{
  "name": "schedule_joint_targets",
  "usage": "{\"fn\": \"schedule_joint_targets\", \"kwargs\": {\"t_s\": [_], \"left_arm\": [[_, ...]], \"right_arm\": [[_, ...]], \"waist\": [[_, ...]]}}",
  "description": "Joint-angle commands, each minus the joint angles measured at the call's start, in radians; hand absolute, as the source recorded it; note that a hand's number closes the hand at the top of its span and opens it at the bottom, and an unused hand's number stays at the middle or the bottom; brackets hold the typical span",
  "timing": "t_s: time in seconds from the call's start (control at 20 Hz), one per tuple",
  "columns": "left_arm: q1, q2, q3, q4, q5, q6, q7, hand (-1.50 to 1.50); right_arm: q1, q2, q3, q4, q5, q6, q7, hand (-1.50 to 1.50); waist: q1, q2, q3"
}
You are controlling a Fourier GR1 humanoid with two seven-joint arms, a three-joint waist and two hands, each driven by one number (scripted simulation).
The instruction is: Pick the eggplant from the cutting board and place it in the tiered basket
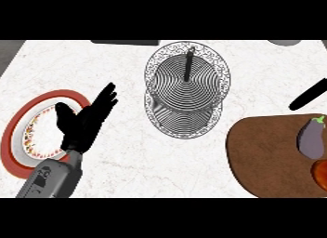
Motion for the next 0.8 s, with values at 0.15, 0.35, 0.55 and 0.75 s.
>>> {"fn": "schedule_joint_targets", "kwargs": {"t_s": [0.15,0.35,0.55,0.75], "left_arm": [[0.021,0.032,0.038,-0.039,0.022,-0.01,0.042,0.0],[0.037,0.028,0.032,-0.044,0.014,-0.024,0.019,0.0],[0.074,0.023,0.045,-0.039,0.003,-0.003,0.004,0.0],[0.064,0.008,0.036,-0.041,0.0,-0.013,0.007,0.0]], "right_arm": [[-0.066,0.12,0.045,0.114,-0.02,0.052,0.237,-1.5],[-0.132,0.149,0.09,0.192,0.019,0.031,0.237,-1.5],[-0.09,0.127,0.117,0.151,0.018,0.038,0.237,-1.5],[-0.118,0.146,0.124,0.191,0.037,0.021,0.237,-1.5]], "waist": [[-0.026,-0.009,0.002],[-0.027,-0.009,0.001],[-0.055,-0.018,0.001],[-0.052,-0.014,0.001]]}}
